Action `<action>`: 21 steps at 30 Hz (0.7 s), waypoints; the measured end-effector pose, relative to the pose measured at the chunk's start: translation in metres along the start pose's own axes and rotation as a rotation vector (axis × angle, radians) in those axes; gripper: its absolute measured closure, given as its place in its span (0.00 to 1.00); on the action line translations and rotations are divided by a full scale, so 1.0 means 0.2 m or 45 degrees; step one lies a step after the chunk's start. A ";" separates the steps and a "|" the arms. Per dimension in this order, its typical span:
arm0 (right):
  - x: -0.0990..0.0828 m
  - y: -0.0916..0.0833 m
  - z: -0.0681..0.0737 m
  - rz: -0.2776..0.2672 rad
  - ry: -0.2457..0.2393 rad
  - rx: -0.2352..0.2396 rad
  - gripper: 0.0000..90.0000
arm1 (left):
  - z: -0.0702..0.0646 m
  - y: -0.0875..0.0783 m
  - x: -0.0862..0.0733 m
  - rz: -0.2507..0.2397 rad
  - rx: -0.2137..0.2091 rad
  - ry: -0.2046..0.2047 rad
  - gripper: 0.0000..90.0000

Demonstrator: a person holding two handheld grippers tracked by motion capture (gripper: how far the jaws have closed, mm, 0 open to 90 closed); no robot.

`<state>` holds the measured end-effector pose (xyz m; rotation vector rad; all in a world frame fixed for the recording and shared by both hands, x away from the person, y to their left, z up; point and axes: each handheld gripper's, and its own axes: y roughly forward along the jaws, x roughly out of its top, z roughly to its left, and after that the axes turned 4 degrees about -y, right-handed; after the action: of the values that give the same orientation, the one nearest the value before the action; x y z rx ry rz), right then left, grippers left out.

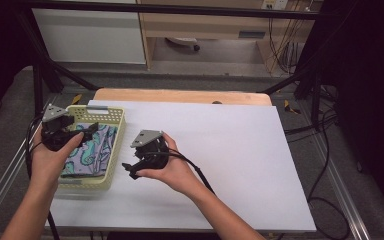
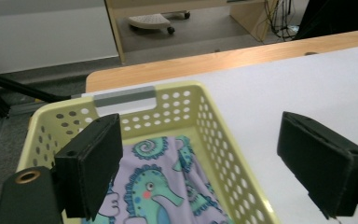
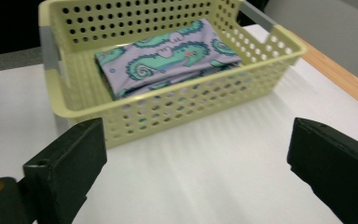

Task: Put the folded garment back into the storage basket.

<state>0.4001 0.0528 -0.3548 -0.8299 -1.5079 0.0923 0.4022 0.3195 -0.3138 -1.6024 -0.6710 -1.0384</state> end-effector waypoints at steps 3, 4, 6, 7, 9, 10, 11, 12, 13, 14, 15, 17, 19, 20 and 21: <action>-0.02 -0.03 -0.04 -0.003 0.022 -0.024 0.05 | -0.04 -0.02 -0.05 -0.019 -0.032 -0.032 0.15; -0.02 -0.04 -0.05 -0.001 0.029 -0.028 0.05 | -0.05 -0.02 -0.07 -0.026 -0.044 -0.036 0.15; -0.03 -0.05 -0.07 -0.003 0.035 -0.036 0.04 | -0.07 -0.02 -0.10 -0.022 -0.064 -0.048 0.14; -0.03 -0.06 -0.08 -0.007 0.044 -0.039 0.04 | -0.09 -0.02 -0.12 -0.026 -0.079 -0.058 0.14; -0.03 -0.07 -0.10 -0.010 0.060 -0.034 0.05 | -0.10 -0.02 -0.15 -0.020 -0.099 -0.055 0.13; -0.03 -0.08 -0.12 -0.015 0.071 -0.023 0.05 | -0.11 -0.02 -0.17 -0.020 -0.099 -0.057 0.12; -0.03 -0.09 -0.13 -0.021 0.080 -0.012 0.05 | -0.11 -0.01 -0.18 -0.013 -0.101 -0.049 0.12; -0.03 -0.09 -0.14 -0.026 0.087 -0.012 0.05 | -0.11 -0.01 -0.18 0.001 -0.101 -0.040 0.12; -0.03 -0.10 -0.15 -0.028 0.090 -0.019 0.05 | -0.11 -0.01 -0.19 0.009 -0.103 -0.038 0.12; -0.04 -0.10 -0.16 -0.029 0.092 -0.028 0.05 | -0.11 -0.01 -0.19 0.003 -0.104 -0.046 0.12; -0.04 -0.11 -0.17 -0.033 0.098 -0.032 0.05 | -0.11 -0.02 -0.20 -0.008 -0.108 -0.057 0.12; -0.04 -0.13 -0.19 -0.041 0.106 -0.038 0.05 | -0.10 -0.04 -0.21 -0.016 -0.116 -0.074 0.11; -0.03 -0.14 -0.22 -0.046 0.114 -0.049 0.04 | -0.10 -0.06 -0.23 -0.014 -0.109 -0.075 0.10; -0.03 -0.15 -0.23 -0.047 0.116 -0.059 0.05 | -0.10 -0.07 -0.24 -0.016 -0.108 -0.077 0.10; -0.03 -0.16 -0.24 -0.048 0.116 -0.067 0.05 | -0.11 -0.07 -0.25 -0.014 -0.106 -0.078 0.10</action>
<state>0.4285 0.0061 -0.3354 -0.8362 -1.4449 -0.0129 0.3607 0.3073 -0.3499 -1.7101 -0.6868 -1.0403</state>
